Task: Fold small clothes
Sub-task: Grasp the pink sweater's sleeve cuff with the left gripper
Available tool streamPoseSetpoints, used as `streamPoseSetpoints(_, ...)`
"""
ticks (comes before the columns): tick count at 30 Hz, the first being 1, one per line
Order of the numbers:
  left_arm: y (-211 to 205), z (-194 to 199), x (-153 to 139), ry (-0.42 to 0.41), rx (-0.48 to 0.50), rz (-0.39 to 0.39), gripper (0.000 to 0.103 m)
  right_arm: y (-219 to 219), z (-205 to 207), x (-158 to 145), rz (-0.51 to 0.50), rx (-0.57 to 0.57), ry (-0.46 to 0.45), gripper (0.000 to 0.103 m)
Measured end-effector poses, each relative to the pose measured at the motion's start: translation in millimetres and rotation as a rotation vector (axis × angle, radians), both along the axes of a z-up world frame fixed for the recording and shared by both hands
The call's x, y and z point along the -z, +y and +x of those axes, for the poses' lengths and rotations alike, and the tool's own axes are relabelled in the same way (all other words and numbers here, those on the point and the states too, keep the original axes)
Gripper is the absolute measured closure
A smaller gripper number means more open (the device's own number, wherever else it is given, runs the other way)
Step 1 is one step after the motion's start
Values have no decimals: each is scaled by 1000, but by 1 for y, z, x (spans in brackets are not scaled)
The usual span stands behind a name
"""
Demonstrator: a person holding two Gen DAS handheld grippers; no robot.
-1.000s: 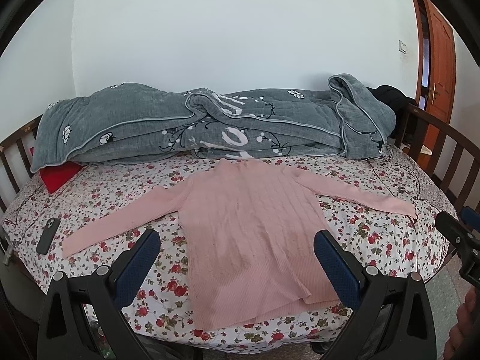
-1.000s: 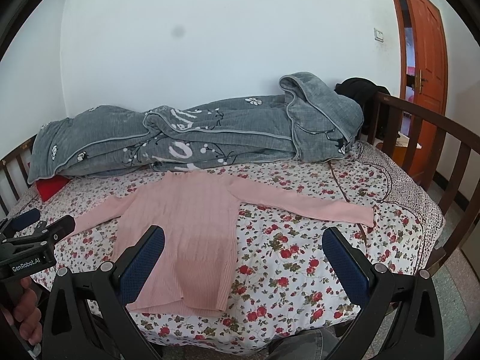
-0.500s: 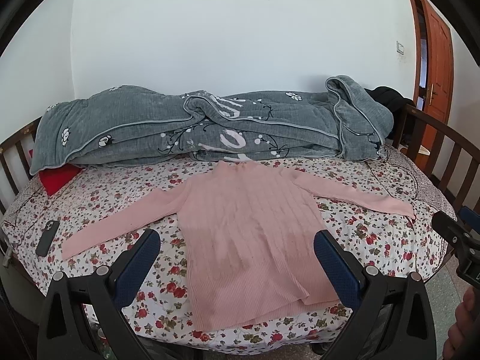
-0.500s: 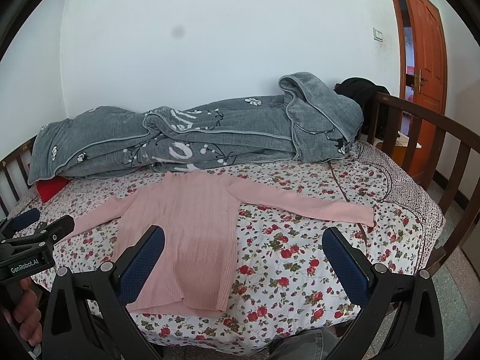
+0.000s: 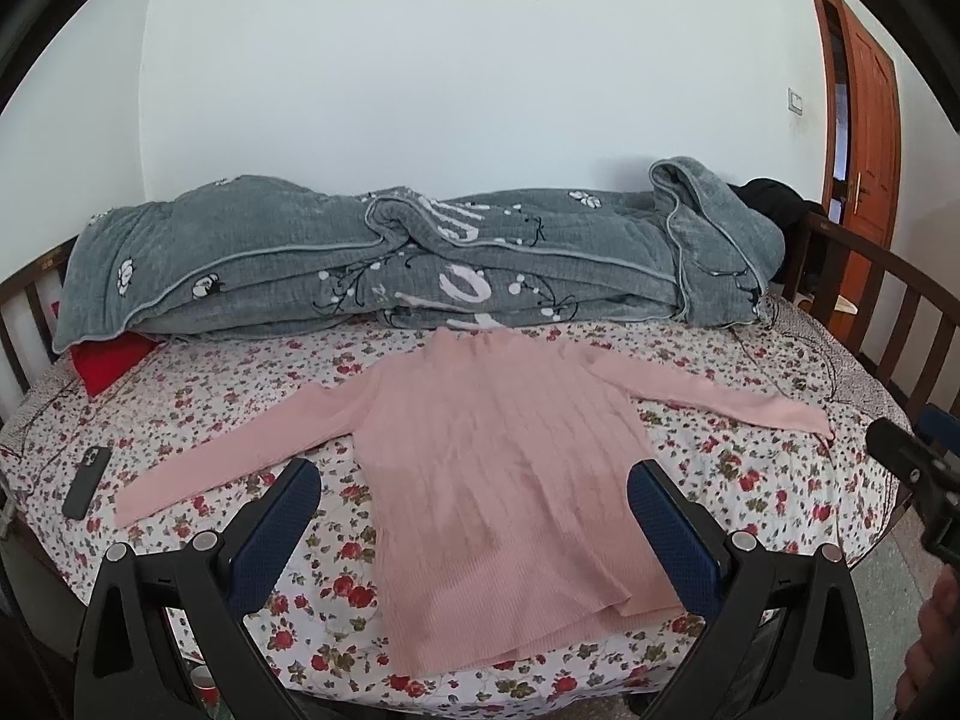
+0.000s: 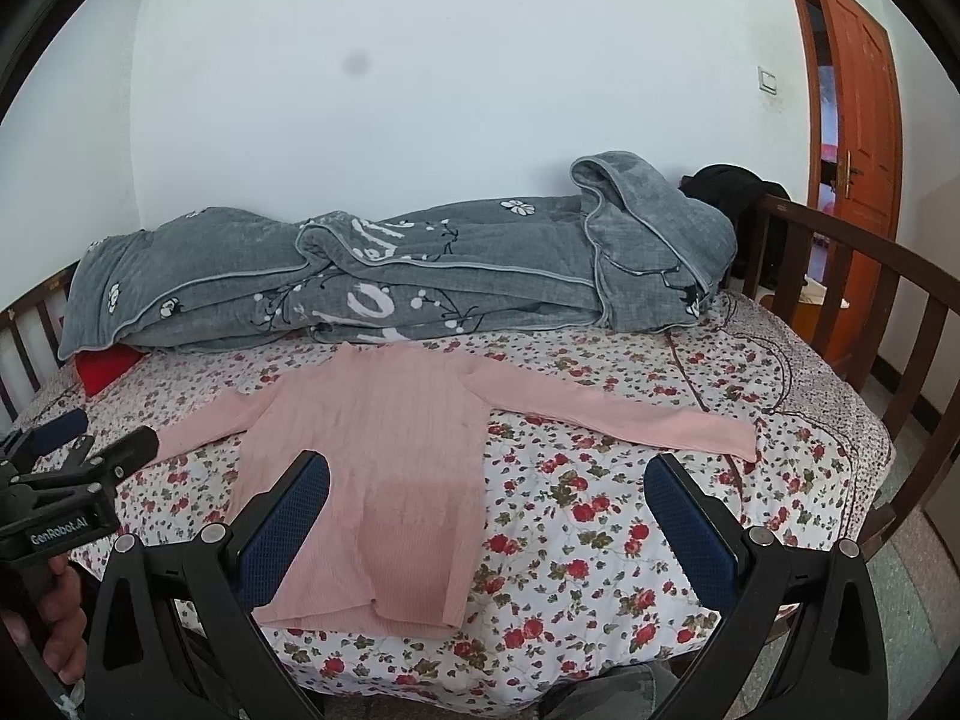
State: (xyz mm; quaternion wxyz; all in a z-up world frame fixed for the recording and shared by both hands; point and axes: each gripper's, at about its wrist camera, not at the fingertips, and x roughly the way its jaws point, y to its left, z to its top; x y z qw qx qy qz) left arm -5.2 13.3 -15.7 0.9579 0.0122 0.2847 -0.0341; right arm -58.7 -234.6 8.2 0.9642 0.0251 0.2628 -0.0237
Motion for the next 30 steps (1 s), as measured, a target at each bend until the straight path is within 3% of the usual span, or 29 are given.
streamPoseSetpoints(5,21,15,28,49,2,-88,1,5,13,20,13,-16,30,0)
streamPoseSetpoints(7,31,22,43,69,7,-113,7,5,19,31,19,-27,45,0)
streamPoseSetpoints(11,52,35,75,81,-15,-107,7,8,34,60,-4,15,57,0)
streamPoseSetpoints(16,100,58,122,139,-50,-167,11,17,55,98,-3,-49,96,2)
streamPoseSetpoints(23,209,69,170,115,-269,-311,17,46,83,140,-54,-108,129,3)
streamPoseSetpoints(30,320,77,202,105,-430,-545,40,64,109,166,-1,-139,190,3)
